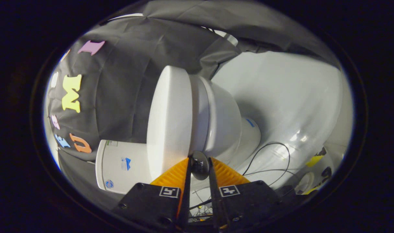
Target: Open the toilet lid.
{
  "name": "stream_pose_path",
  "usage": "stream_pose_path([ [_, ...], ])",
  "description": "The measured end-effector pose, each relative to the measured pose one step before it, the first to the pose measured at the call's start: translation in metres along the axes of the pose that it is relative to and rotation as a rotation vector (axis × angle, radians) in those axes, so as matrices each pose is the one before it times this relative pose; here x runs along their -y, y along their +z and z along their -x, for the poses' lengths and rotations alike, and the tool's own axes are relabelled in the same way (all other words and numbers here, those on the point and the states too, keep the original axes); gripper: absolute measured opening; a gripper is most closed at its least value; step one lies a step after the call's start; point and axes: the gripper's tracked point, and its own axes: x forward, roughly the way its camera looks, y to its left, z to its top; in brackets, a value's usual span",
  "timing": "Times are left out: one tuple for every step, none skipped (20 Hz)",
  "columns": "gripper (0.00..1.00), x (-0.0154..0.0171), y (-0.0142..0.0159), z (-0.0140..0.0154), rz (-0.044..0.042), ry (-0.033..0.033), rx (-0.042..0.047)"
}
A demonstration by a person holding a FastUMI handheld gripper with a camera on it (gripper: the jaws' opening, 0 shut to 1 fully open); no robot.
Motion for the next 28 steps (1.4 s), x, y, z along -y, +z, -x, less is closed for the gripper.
stream_pose_path([
  [0.29,-0.00073,0.00128,0.00098,-0.01394,0.00906,-0.00170],
  [0.26,0.00003,-0.00087,-0.00134,-0.00495,0.00865,-0.00218],
  [0.21,-0.00081,0.00138,0.00025,0.00085,0.00644,-0.00425],
  [0.20,-0.00032,-0.00164,0.00213,-0.00062,0.00315,-0.00141],
  [0.17,-0.00063,0.00261,0.00139,-0.00230,0.00234,0.00190],
  [0.16,-0.00118,-0.00036,0.00092,0.00001,0.00081,0.00071],
  [0.13,-0.00038,0.00051,-0.00017,0.00116,-0.00443,0.00072],
  [0.13,-0.00036,-0.00202,-0.00002,-0.00526,-0.01456,-0.00788],
  [0.12,-0.00048,-0.00006,0.00020,-0.00749,-0.01790,-0.00997],
  [0.12,-0.00251,-0.00084,0.00243,-0.00598,-0.01661,-0.00638],
  [0.12,-0.00193,-0.00027,0.00007,0.02227,-0.00647,0.00249],
  [0.11,0.00071,-0.00032,0.00034,0.02212,-0.01293,0.01212],
  [0.10,-0.00379,0.00017,0.00162,0.02271,-0.00106,0.00738],
  [0.11,-0.00414,0.00208,0.00224,0.00901,0.01384,0.01053],
  [0.10,-0.00771,0.00486,0.00239,-0.00880,0.02720,0.02206],
  [0.08,-0.00785,0.00228,0.00202,-0.01709,0.02992,0.00551],
  [0.06,-0.00515,0.00149,0.00403,-0.01073,0.03183,0.00576],
  [0.06,-0.00259,-0.00015,0.00125,0.00440,0.01523,0.00034],
  [0.07,-0.00223,-0.00080,0.00204,0.01869,0.01176,0.00033],
  [0.06,-0.00190,0.00049,0.00098,0.01530,0.00530,0.00496],
  [0.06,-0.00404,0.00136,0.00082,0.00583,0.00615,0.00818],
  [0.07,-0.00422,0.00119,0.00098,-0.00011,0.00786,0.00704],
  [0.07,-0.00454,-0.00083,0.00187,-0.00057,0.00916,0.00557],
  [0.07,-0.00483,0.00072,0.00105,0.00271,0.00866,0.00615],
  [0.07,-0.00460,-0.00058,0.00176,0.00429,0.00837,0.00590],
  [0.07,-0.00319,0.00066,0.00053,0.00907,0.00335,0.00644],
  [0.07,-0.00286,-0.00180,0.00222,0.00626,-0.00020,0.00248],
  [0.06,-0.00339,0.00104,0.00027,0.00442,0.00132,0.00664],
])
